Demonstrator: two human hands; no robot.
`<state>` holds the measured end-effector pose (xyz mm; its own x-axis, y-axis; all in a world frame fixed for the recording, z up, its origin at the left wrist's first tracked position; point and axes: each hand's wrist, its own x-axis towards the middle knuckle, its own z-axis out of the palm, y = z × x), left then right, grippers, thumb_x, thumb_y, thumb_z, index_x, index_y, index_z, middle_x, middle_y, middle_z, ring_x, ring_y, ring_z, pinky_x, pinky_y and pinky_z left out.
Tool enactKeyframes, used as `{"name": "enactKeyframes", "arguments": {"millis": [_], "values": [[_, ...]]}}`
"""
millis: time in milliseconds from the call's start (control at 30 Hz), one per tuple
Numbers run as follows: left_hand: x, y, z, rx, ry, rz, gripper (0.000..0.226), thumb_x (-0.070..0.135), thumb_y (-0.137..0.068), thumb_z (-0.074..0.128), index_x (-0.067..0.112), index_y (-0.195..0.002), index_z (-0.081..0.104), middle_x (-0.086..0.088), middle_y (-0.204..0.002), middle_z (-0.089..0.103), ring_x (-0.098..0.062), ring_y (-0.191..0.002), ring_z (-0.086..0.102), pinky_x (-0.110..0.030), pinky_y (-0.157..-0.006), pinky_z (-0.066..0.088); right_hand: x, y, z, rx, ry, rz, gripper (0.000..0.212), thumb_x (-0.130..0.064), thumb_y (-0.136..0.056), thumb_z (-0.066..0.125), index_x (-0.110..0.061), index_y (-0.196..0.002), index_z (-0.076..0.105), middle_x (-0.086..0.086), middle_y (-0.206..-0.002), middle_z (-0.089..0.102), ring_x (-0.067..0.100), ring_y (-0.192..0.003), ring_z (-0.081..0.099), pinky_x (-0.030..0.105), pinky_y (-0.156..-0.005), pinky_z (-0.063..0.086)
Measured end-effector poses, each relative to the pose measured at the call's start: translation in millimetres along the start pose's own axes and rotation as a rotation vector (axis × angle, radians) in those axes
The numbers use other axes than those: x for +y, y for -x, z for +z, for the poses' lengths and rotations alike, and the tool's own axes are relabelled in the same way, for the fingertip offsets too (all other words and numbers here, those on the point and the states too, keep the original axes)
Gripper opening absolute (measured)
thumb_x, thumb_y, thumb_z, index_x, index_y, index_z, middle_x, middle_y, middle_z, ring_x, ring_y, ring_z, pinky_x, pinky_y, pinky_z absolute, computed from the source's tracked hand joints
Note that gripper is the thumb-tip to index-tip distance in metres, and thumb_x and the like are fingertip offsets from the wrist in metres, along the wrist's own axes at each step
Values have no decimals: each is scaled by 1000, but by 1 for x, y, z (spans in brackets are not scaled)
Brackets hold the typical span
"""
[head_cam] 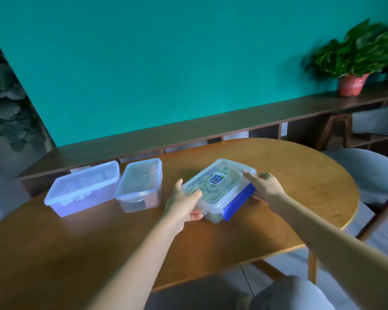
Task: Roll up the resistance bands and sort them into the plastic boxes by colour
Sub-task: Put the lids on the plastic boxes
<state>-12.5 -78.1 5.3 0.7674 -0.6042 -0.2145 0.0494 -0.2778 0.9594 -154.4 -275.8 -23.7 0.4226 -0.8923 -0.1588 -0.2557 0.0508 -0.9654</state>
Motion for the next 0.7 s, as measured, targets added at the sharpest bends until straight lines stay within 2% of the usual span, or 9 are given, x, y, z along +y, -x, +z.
{"name": "enactKeyframes", "arguments": {"millis": [67,167,267,333,367,433,533,633,700], "values": [[-10,13,4,-21,83,-10,82,24,-90,72,32,-154,21,-4,-116,66,-29,-74,76,-38,-63,62,7,16,3,-93,-122,53,85,-68,-66,80,-1,-115,64,17,-111,72,25,-89,74,33,-66,62],[-18,43,12,38,128,29,60,24,-83,78,17,-131,41,-10,-114,67,-27,-70,76,-34,-58,60,11,56,7,-164,-222,87,58,-48,-78,83,1,-106,69,16,-99,76,27,-85,76,36,-71,62],[-22,69,18,115,-3,64,56,42,-75,82,20,-110,44,-8,-103,68,-20,-60,73,-27,-49,55,12,77,5,-77,-218,78,54,-45,-73,89,1,-93,67,16,-92,76,32,-82,76,45,-75,64],[-24,80,19,159,-193,77,65,65,-66,78,25,-104,42,-3,-98,67,-18,-57,71,-25,-46,51,12,83,0,25,-174,35,52,-45,-66,92,-4,-75,62,13,-78,72,30,-67,71,41,-66,62],[-26,83,19,170,-279,84,71,77,-59,73,29,-101,40,-1,-99,65,-20,-61,72,-29,-51,55,12,85,-2,60,-147,-1,52,-45,-64,93,-6,-69,58,10,-72,68,28,-61,66,38,-61,58],[-29,87,18,195,-404,97,79,90,-49,62,33,-97,38,-1,-101,58,-25,-74,70,-41,-68,61,12,88,-4,94,-109,-49,45,-42,-66,91,-7,-69,64,10,-75,72,32,-69,70,42,-69,61],[-33,85,14,189,-424,146,68,86,-61,60,33,-99,41,-1,-103,54,-21,-82,66,-41,-76,59,8,95,-3,122,-54,-92,24,-36,-77,83,-14,-77,75,10,-80,76,33,-77,73,49,-76,62],[-32,73,7,148,-248,135,62,68,-72,73,28,-110,44,1,-110,60,-16,-90,64,-38,-82,58,7,94,-1,126,42,-138,33,-33,-85,75,-3,-73,70,6,-66,66,22,-57,55,33,-54,49],[-30,60,3,100,-52,63,83,63,-59,82,27,-122,43,0,-119,59,-17,-100,64,-41,-92,56,6,90,1,125,100,-152,39,-32,-86,71,3,-72,65,6,-62,56,20,-55,45,27,-52,36]]}}
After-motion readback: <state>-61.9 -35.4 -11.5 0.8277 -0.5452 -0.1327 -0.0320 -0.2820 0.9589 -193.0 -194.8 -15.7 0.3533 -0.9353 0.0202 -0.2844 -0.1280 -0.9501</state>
